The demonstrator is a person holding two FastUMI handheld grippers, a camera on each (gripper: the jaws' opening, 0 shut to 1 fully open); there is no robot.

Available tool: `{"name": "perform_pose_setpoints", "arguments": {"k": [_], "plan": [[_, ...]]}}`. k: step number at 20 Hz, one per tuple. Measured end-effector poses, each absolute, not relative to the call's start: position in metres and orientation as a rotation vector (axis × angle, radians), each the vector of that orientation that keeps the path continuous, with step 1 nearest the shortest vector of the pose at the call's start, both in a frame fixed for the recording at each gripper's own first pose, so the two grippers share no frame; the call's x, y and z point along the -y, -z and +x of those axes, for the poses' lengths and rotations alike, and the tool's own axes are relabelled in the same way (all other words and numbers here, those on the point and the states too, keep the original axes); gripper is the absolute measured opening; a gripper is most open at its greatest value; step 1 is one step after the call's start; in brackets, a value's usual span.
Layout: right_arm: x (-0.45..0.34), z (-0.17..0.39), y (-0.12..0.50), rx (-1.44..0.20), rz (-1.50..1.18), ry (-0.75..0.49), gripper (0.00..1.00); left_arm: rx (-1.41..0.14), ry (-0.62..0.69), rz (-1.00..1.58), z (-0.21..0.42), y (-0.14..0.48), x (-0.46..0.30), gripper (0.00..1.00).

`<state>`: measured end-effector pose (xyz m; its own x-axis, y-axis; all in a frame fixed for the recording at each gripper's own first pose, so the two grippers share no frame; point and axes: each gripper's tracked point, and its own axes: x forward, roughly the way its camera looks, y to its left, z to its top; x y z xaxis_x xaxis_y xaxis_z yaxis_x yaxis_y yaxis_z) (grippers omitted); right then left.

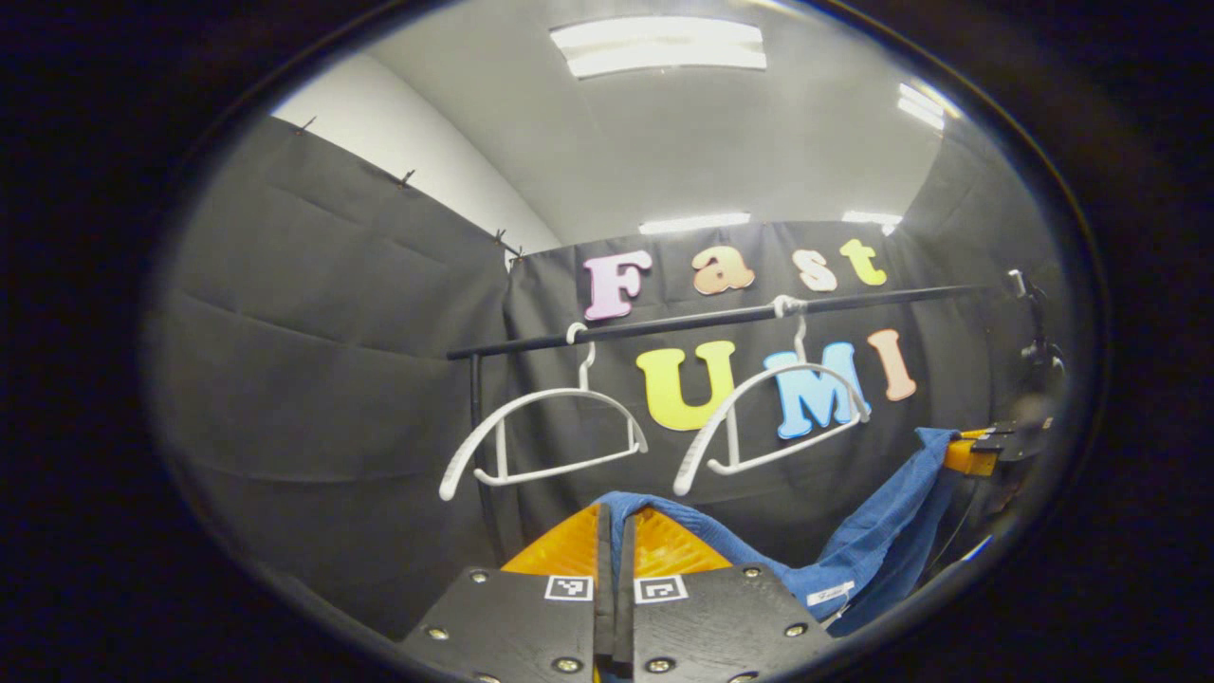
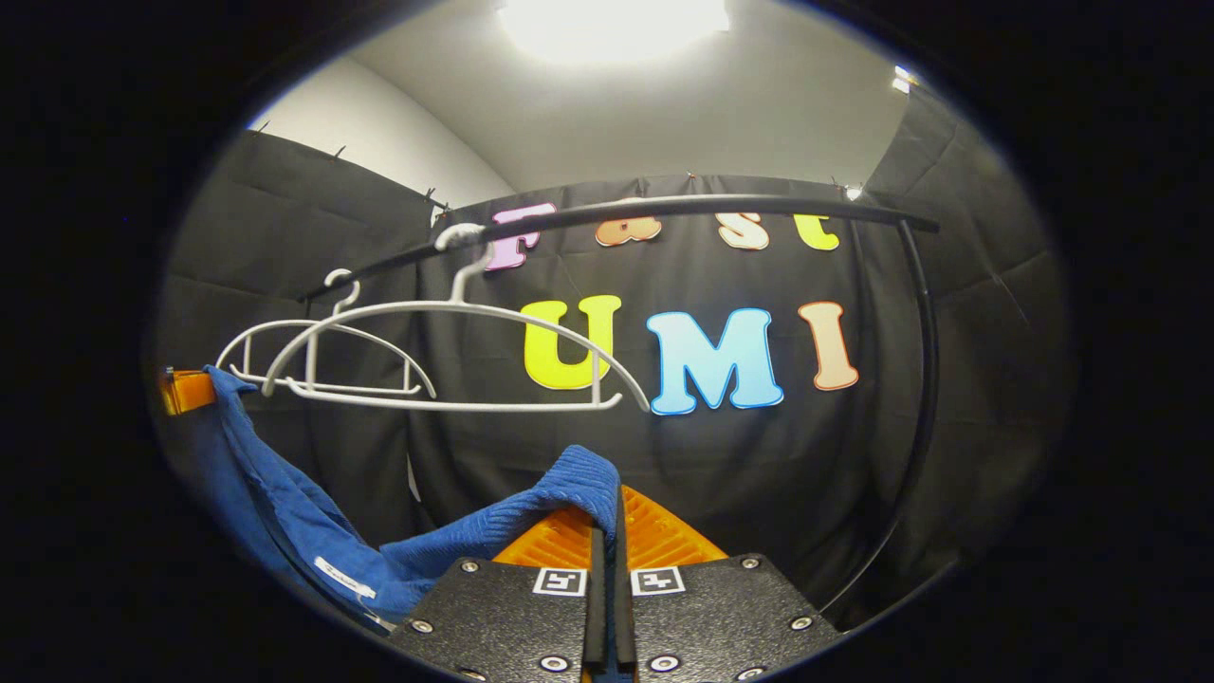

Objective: Grasp the clothes on the hanger with both hands and then place them into the laundry hamper below.

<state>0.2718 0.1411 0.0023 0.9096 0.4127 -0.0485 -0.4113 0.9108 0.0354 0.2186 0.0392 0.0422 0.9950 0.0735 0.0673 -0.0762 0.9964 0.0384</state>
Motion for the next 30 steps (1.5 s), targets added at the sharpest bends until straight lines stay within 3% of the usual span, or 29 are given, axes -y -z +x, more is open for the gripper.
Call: {"name": "perform_pose_setpoints", "arguments": {"k": [4, 5, 10, 11, 15, 16, 17, 18, 20, 27, 28, 30], "plan": [[-0.153, 0.220, -0.021, -0.036, 0.043, -0.464, 0.03, 0.088, -0.009, 0.015, 0.196, -0.051, -0.016, 0.00], [-0.156, 0.205, -0.021, -0.034, 0.046, -0.471, 0.03, 0.090, 0.007, 0.009, 0.191, -0.051, -0.010, 0.05], [-0.172, 0.152, -0.006, -0.057, 0.031, -0.511, 0.03, 0.059, 0.072, -0.044, 0.175, -0.032, 0.018, 0.00], [-0.175, 0.145, 0.001, -0.069, 0.027, -0.517, 0.03, 0.053, 0.084, -0.055, 0.173, -0.026, 0.023, 0.05], [-0.179, 0.128, 0.037, -0.121, 0.002, -0.522, 0.03, -0.001, 0.120, -0.082, 0.173, 0.014, 0.042, 0.05], [-0.178, 0.126, 0.048, -0.141, 0.000, -0.520, 0.03, -0.017, 0.128, -0.081, 0.172, 0.027, 0.046, 0.01], [-0.177, 0.124, 0.061, -0.164, 0.000, -0.514, 0.03, -0.034, 0.137, -0.079, 0.170, 0.039, 0.051, 0.05], [-0.176, 0.121, 0.073, -0.191, 0.000, -0.510, 0.03, -0.053, 0.145, -0.075, 0.168, 0.051, 0.056, 0.01], [-0.173, 0.115, 0.095, -0.237, -0.006, -0.500, 0.03, -0.094, 0.160, -0.065, 0.163, 0.074, 0.066, 0.01], [-0.160, 0.098, 0.179, -0.406, -0.070, -0.472, 0.05, -0.272, 0.194, -0.052, 0.142, 0.163, 0.088, 0.01], [-0.157, 0.092, 0.193, -0.435, -0.085, -0.472, 0.07, -0.303, 0.201, -0.046, 0.142, 0.177, 0.090, 0.05], [-0.151, 0.084, 0.216, -0.492, -0.107, -0.473, 0.08, -0.362, 0.210, -0.018, 0.143, 0.203, 0.091, 0.01]]}}
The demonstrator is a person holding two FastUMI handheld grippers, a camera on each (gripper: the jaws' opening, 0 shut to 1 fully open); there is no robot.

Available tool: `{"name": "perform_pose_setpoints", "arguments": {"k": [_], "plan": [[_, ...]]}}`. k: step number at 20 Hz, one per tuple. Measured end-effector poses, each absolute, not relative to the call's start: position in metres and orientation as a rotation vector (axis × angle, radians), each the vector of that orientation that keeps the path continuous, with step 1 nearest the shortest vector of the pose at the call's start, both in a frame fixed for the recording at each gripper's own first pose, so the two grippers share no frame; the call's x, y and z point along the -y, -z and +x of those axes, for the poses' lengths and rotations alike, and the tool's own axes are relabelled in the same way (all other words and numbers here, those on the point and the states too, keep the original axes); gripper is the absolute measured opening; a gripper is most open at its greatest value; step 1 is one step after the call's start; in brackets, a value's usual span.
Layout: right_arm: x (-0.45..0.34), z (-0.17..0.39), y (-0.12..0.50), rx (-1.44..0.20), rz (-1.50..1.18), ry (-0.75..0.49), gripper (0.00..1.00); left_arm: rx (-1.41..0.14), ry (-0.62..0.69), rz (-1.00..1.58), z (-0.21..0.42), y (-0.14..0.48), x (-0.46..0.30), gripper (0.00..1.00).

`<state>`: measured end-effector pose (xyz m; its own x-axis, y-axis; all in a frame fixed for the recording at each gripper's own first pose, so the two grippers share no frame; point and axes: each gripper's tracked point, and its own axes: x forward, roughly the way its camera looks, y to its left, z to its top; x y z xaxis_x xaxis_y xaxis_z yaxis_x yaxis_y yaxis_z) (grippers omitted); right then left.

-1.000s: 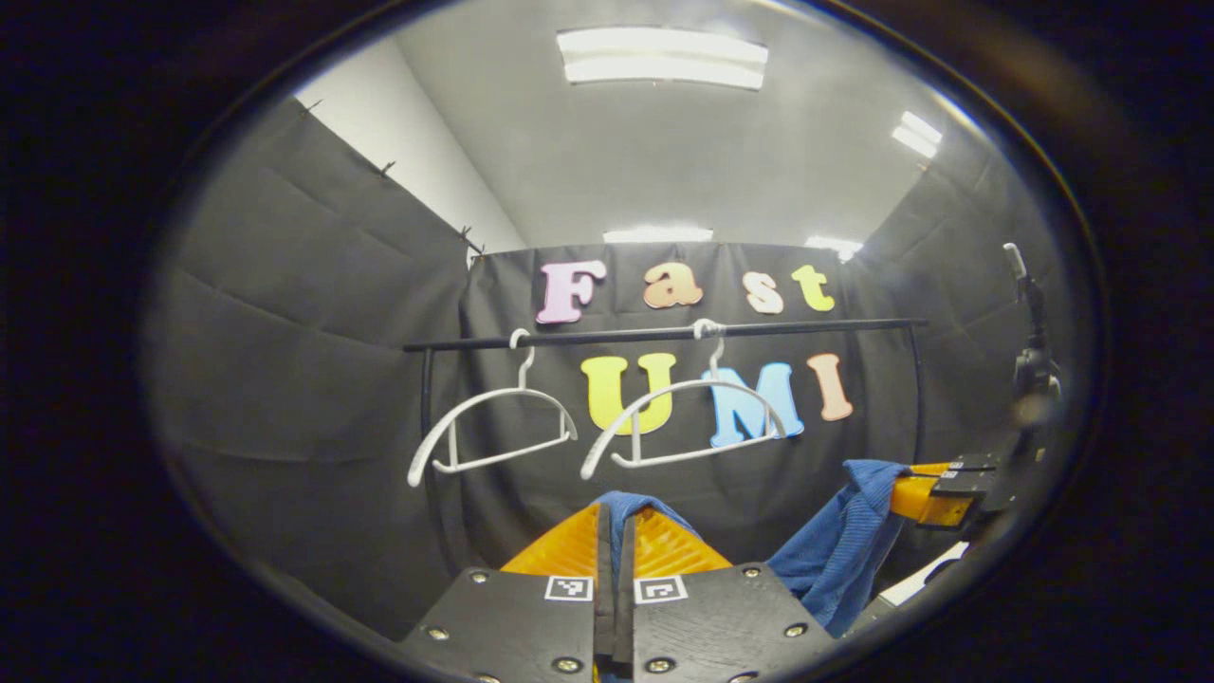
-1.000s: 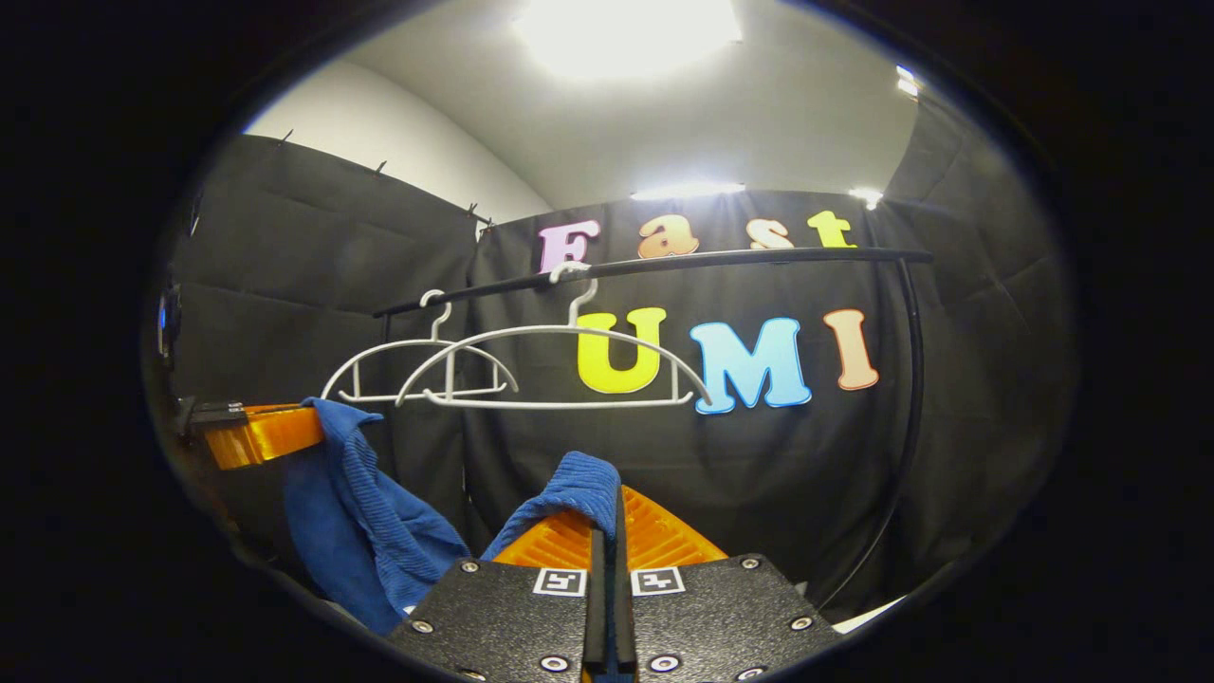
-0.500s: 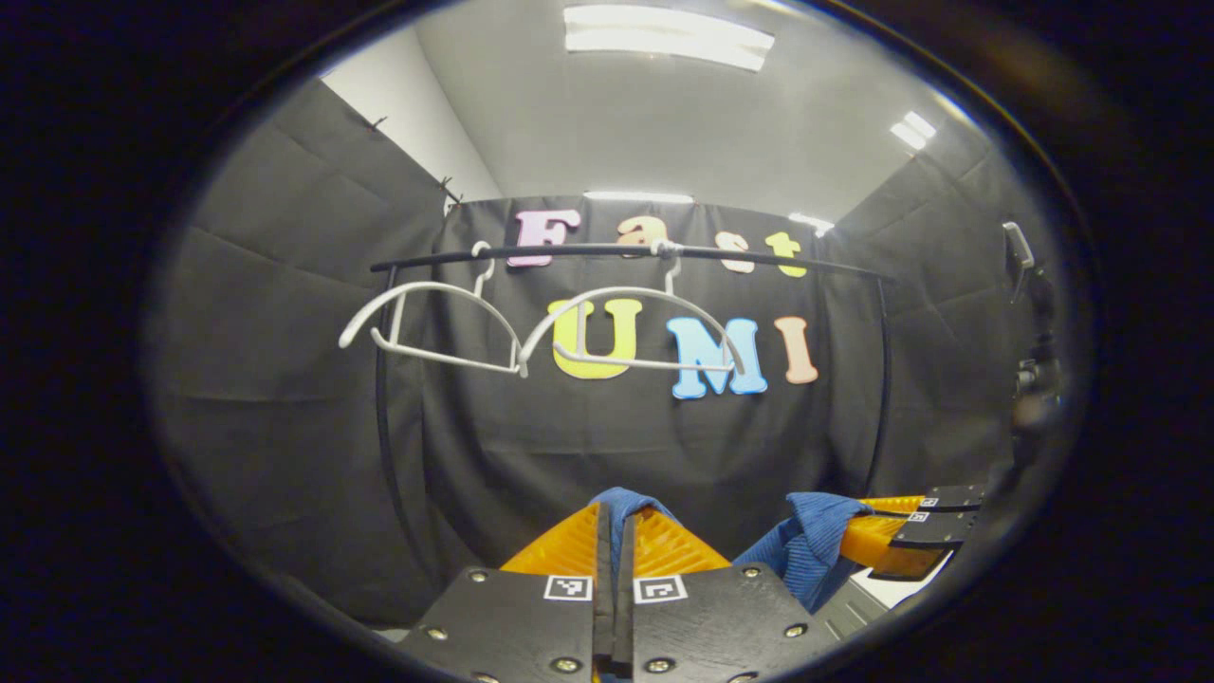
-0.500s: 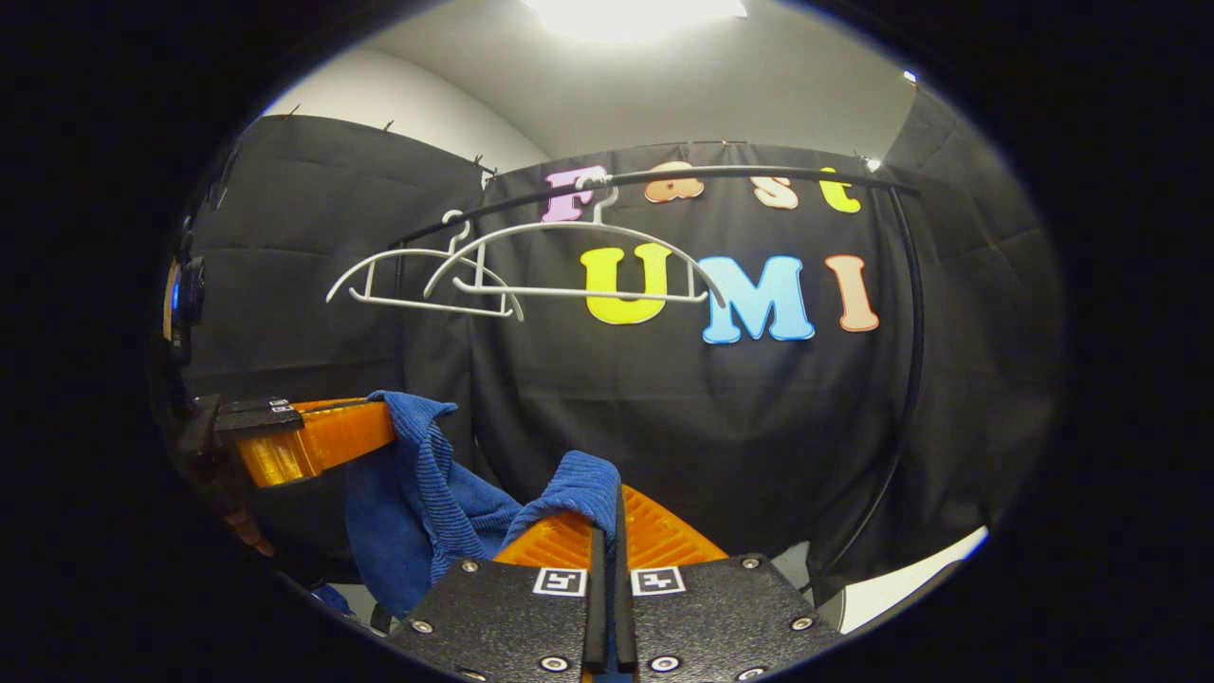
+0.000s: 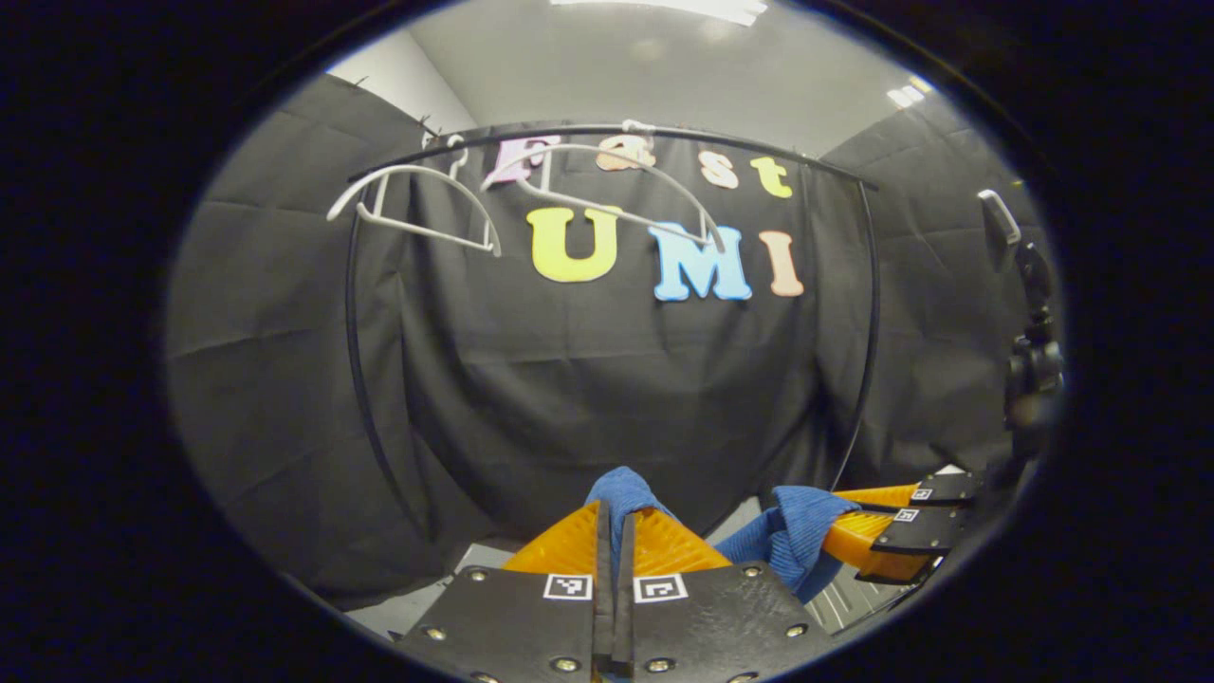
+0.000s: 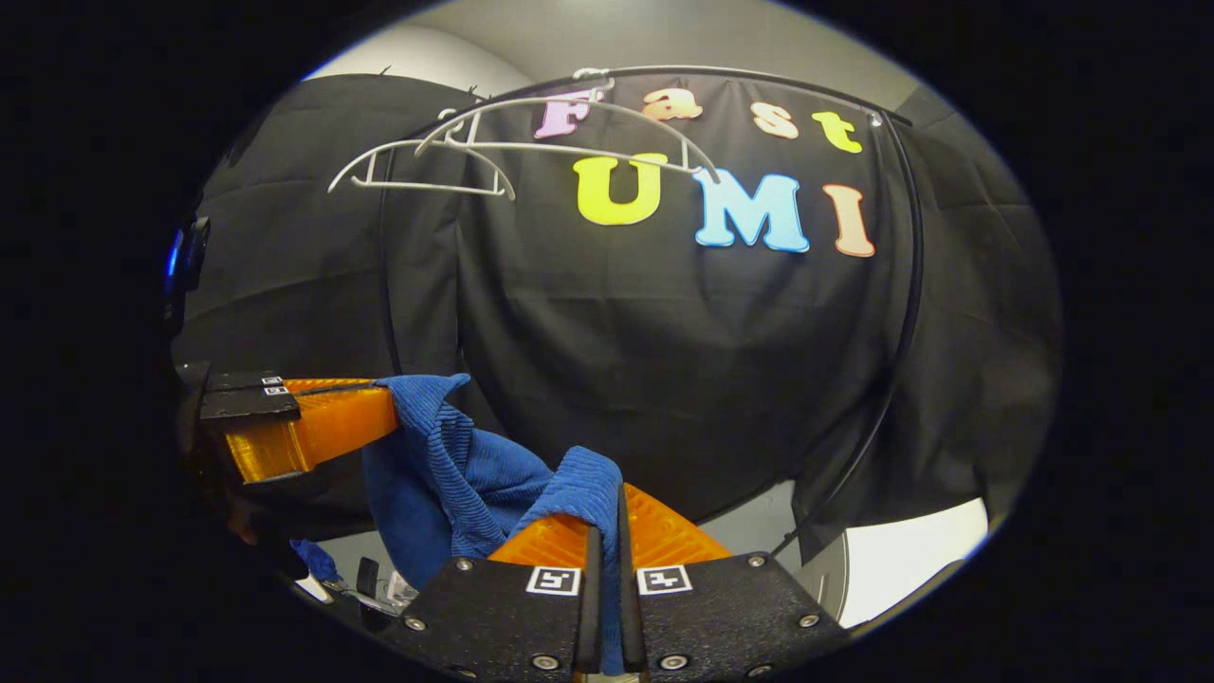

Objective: Grasp the clothes on the hanger with both hands and then place them into the laundry hamper below.

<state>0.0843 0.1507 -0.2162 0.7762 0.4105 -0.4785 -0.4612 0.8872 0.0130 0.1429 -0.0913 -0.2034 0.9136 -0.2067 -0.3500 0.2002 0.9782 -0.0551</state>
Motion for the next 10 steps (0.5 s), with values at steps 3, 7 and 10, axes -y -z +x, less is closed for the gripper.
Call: {"name": "perform_pose_setpoints", "arguments": {"k": [3, 7, 10], "plan": [[-0.141, 0.073, 0.249, -0.581, -0.136, -0.459, 0.09, -0.444, 0.215, 0.002, 0.134, 0.240, 0.092, 0.05], [-0.134, 0.055, 0.280, -0.673, -0.182, -0.461, 0.12, -0.554, 0.204, 0.033, 0.113, 0.287, 0.086, 0.01], [-0.130, 0.043, 0.302, -0.726, -0.222, -0.482, 0.26, -0.635, 0.200, 0.070, 0.101, 0.317, 0.077, 0.01]]}}
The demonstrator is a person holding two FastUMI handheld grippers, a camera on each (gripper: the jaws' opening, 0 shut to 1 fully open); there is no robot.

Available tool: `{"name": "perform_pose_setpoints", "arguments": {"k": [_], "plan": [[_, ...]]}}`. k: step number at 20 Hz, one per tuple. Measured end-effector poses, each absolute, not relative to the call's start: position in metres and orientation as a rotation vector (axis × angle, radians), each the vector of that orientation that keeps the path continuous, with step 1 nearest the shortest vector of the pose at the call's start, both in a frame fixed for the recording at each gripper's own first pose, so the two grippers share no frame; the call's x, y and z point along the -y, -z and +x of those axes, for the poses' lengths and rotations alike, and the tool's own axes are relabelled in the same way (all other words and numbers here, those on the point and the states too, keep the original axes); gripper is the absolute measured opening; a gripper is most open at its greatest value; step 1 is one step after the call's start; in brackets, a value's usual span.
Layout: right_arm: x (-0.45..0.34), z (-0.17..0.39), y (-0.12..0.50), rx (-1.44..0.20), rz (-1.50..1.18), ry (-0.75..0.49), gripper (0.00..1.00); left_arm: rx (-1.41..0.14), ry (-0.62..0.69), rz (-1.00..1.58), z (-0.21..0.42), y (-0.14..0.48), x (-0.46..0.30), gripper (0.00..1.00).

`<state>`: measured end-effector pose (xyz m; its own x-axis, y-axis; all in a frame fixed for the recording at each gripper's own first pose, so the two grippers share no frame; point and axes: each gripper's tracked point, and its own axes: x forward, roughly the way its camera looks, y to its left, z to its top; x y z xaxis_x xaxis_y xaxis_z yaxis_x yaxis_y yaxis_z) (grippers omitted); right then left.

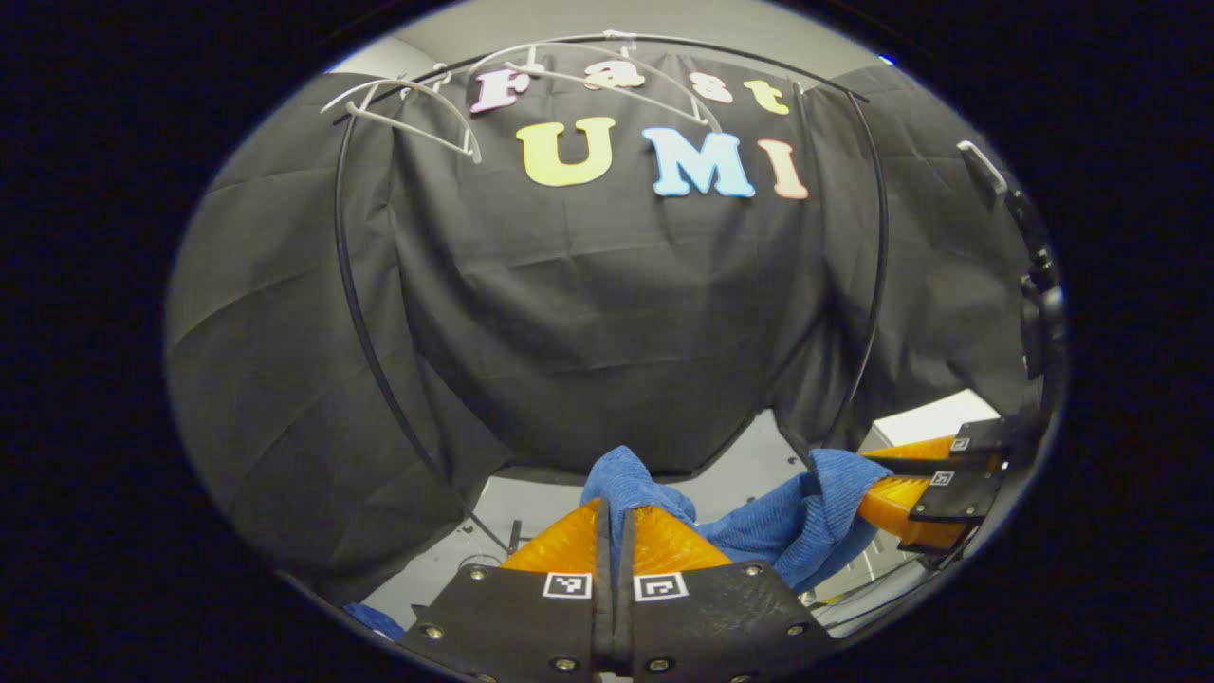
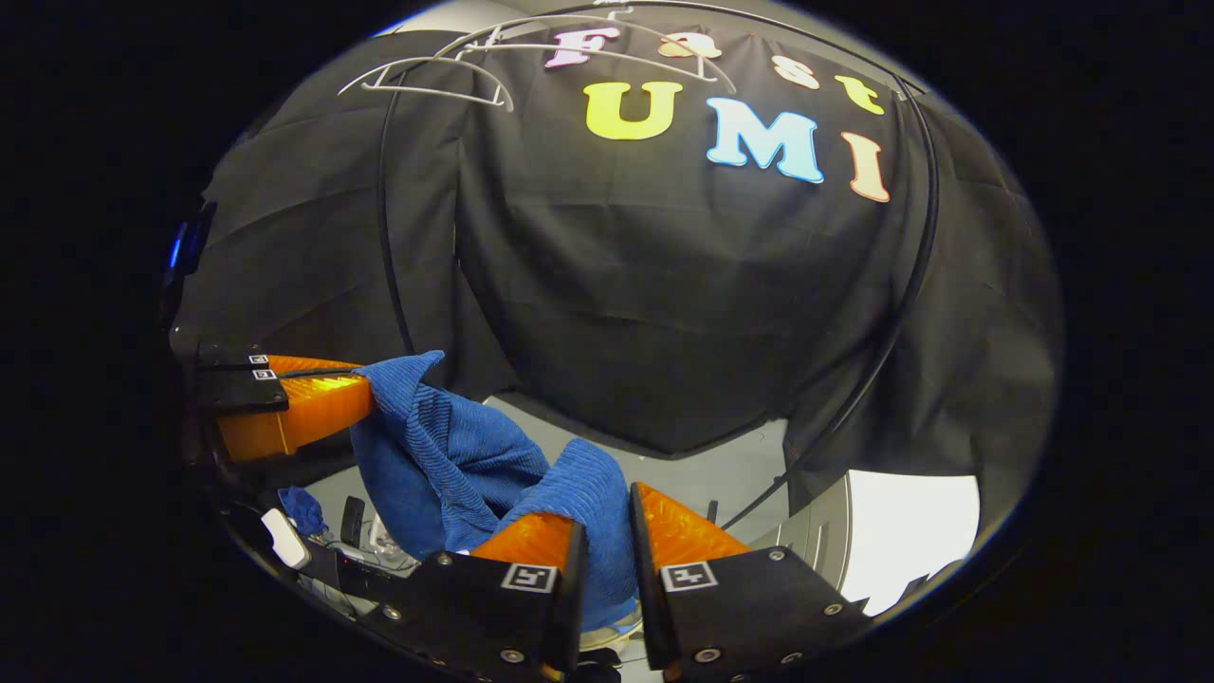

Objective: Grasp the clothes on the hanger with both hands and then place them into the laundry hamper below.

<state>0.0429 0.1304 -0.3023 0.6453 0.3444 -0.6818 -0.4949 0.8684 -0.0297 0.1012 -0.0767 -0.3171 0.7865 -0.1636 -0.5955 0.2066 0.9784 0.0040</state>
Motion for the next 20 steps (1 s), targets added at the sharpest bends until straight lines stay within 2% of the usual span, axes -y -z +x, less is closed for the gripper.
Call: {"name": "perform_pose_setpoints", "arguments": {"k": [1, 2, 3, 4, 5, 6, 8, 12, 13, 14, 15, 16, 19, 20], "plan": [[-0.128, 0.039, 0.308, -0.746, -0.228, -0.491, 0.31, -0.659, 0.198, 0.075, 0.095, 0.325, 0.073, 0.05], [-0.124, 0.034, 0.319, -0.761, -0.237, -0.497, 0.41, -0.683, 0.198, 0.076, 0.088, 0.336, 0.070, 0.01], [-0.121, 0.031, 0.326, -0.786, -0.254, -0.499, 0.48, -0.707, 0.190, 0.083, 0.083, 0.344, 0.065, 0.01], [-0.118, 0.024, 0.335, -0.819, -0.272, -0.500, 0.64, -0.705, 0.181, 0.093, 0.080, 0.345, 0.060, 0.01], [-0.116, 0.020, 0.336, -0.829, -0.268, -0.501, 0.72, -0.704, 0.181, 0.096, 0.077, 0.344, 0.056, 0.01], [-0.114, 0.016, 0.335, -0.829, -0.261, -0.500, 0.85, -0.701, 0.183, 0.091, 0.075, 0.343, 0.055, 0.02], [-0.113, 0.015, 0.327, -0.815, -0.259, -0.488, 0.93, -0.688, 0.173, 0.080, 0.071, 0.336, 0.049, 0.31], [-0.107, 0.024, 0.287, -0.726, -0.225, -0.456, 0.95, -0.614, 0.120, 0.081, 0.073, 0.302, 0.031, 0.90], [-0.107, 0.023, 0.275, -0.697, -0.211, -0.444, 0.94, -0.587, 0.117, 0.084, 0.072, 0.291, 0.027, 1.00], [-0.106, 0.025, 0.260, -0.663, -0.196, -0.434, 0.95, -0.554, 0.113, 0.085, 0.073, 0.276, 0.023, 0.90], [-0.105, 0.021, 0.245, -0.629, -0.182, -0.424, 0.95, -0.520, 0.112, 0.083, 0.074, 0.260, 0.019, 0.90], [-0.105, 0.023, 0.228, -0.596, -0.168, -0.416, 0.95, -0.485, 0.114, 0.078, 0.075, 0.243, 0.016, 1.00], [-0.103, 0.032, 0.180, -0.492, -0.138, -0.394, 0.94, -0.385, 0.111, 0.070, 0.078, 0.193, 0.006, 1.00], [-0.102, 0.033, 0.164, -0.459, -0.129, -0.386, 0.95, -0.358, 0.108, 0.066, 0.080, 0.176, 0.003, 0.89]]}}
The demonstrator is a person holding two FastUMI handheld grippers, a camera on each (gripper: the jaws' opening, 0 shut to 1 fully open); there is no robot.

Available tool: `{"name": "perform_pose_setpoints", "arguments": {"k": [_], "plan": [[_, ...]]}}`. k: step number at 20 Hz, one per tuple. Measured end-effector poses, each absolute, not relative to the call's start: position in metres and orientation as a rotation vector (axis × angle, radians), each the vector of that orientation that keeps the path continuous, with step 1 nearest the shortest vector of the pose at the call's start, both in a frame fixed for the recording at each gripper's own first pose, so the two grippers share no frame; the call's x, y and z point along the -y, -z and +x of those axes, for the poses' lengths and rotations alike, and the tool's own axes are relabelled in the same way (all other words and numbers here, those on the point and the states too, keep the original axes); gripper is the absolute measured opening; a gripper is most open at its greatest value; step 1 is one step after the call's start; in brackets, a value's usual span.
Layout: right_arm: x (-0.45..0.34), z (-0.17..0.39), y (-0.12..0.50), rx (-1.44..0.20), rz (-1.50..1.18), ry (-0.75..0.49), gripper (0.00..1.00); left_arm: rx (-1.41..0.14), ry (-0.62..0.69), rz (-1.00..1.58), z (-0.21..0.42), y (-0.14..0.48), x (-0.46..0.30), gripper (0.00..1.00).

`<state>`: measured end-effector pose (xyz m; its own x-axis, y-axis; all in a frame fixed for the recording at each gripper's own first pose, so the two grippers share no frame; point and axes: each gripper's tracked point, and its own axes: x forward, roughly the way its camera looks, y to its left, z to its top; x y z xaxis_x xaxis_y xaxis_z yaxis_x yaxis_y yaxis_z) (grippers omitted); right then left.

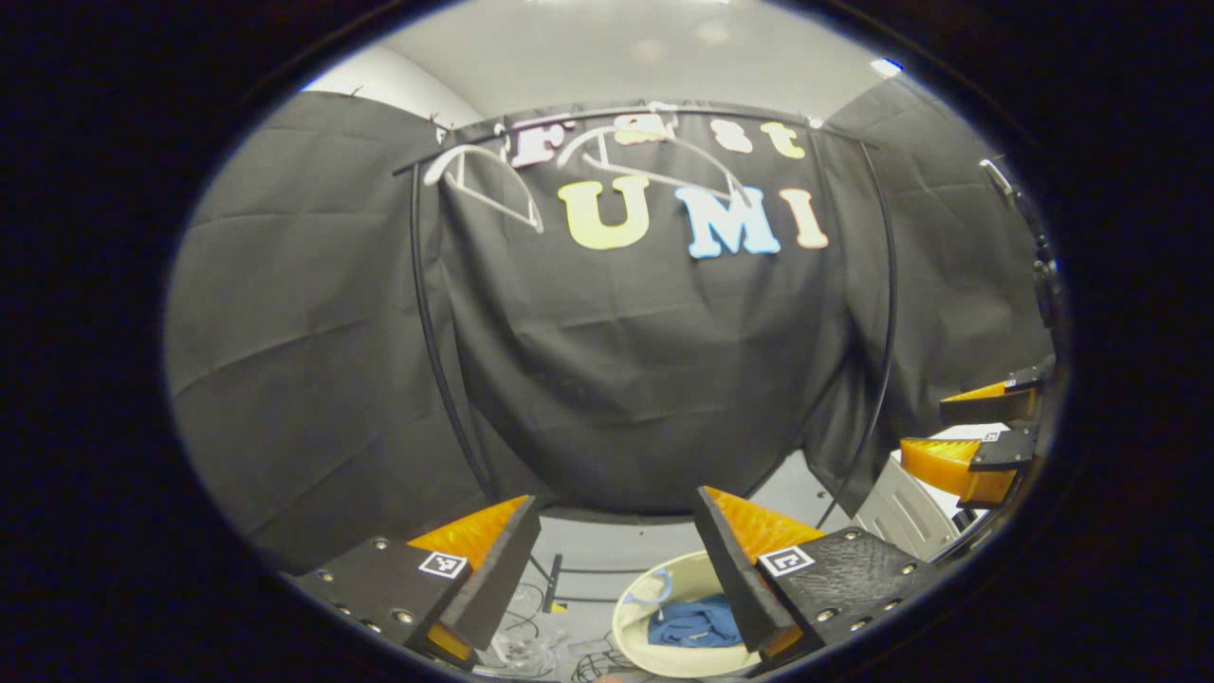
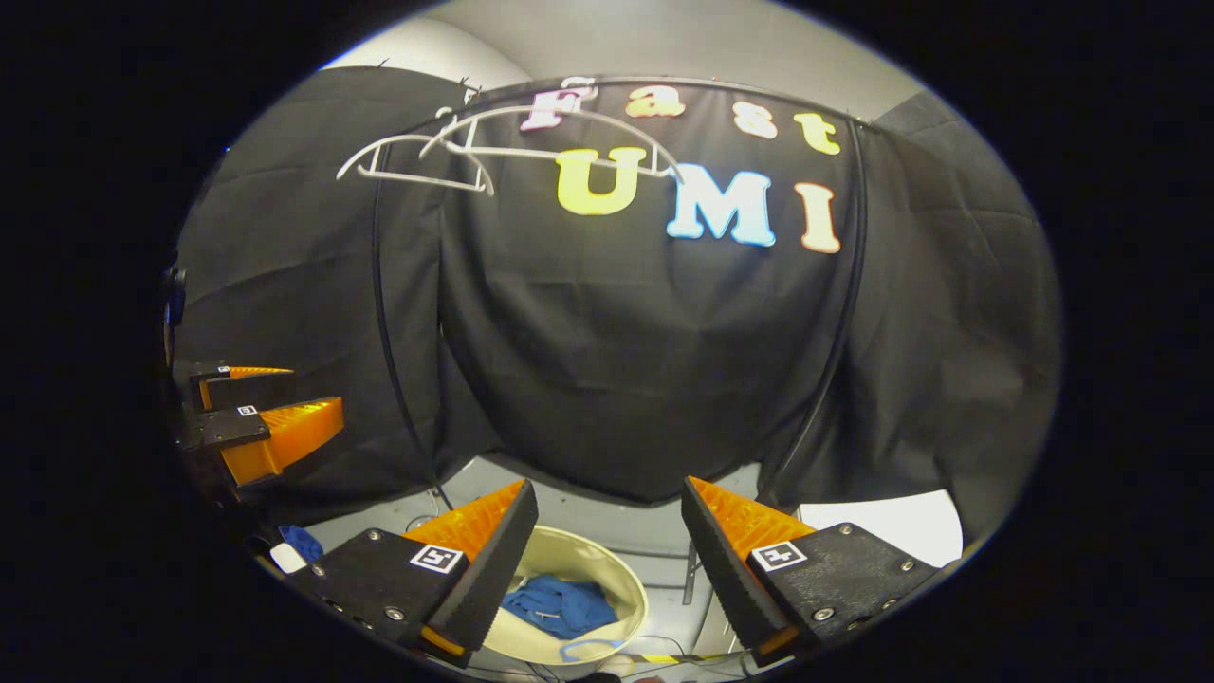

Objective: Grasp the clothes on the hanger with both hands and then place them into the laundry hamper below.

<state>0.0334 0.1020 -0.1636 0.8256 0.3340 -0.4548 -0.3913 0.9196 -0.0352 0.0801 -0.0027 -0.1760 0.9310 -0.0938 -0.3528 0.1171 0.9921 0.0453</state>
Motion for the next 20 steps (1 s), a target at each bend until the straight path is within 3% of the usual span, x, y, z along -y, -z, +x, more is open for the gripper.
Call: {"name": "perform_pose_setpoints", "arguments": {"k": [1, 3, 4, 5, 6, 8, 9, 12, 15, 17, 20], "plan": [[-0.100, 0.036, 0.148, -0.428, -0.119, -0.378, 0.94, -0.332, 0.109, 0.061, 0.077, 0.160, 0.002, 0.95], [-0.097, 0.035, 0.117, -0.368, -0.093, -0.368, 0.95, -0.271, 0.103, 0.053, 0.078, 0.127, -0.002, 0.95], [-0.093, 0.035, 0.101, -0.331, -0.081, -0.358, 0.94, -0.247, 0.099, 0.051, 0.078, 0.112, -0.004, 0.89], [-0.090, 0.036, 0.083, -0.299, -0.071, -0.352, 0.94, -0.223, 0.092, 0.043, 0.077, 0.097, -0.009, 1.00], [-0.086, 0.036, 0.066, -0.257, -0.062, -0.346, 0.94, -0.196, 0.092, 0.031, 0.072, 0.080, -0.014, 1.00], [-0.072, 0.041, 0.034, -0.178, -0.062, -0.320, 0.94, -0.153, 0.080, 0.014, 0.068, 0.050, -0.026, 0.89], [-0.065, 0.042, 0.022, -0.152, -0.065, -0.308, 0.94, -0.131, 0.072, 0.012, 0.068, 0.036, -0.034, 0.92], [-0.052, 0.034, -0.006, -0.100, -0.048, -0.271, 0.94, -0.078, 0.051, 0.011, 0.066, 0.003, -0.054, 0.99], [-0.036, 0.018, -0.016, -0.056, -0.035, -0.218, 0.94, -0.041, 0.043, 0.008, 0.063, -0.014, -0.069, 0.89], [-0.030, 0.016, -0.023, -0.027, -0.027, -0.188, 0.94, -0.011, 0.019, 0.023, 0.060, -0.026, -0.080, 0.99], [-0.022, 0.014, -0.025, -0.006, -0.020, -0.157, 0.94, 0.026, -0.007, 0.043, 0.054, -0.039, -0.093, 0.99]]}}
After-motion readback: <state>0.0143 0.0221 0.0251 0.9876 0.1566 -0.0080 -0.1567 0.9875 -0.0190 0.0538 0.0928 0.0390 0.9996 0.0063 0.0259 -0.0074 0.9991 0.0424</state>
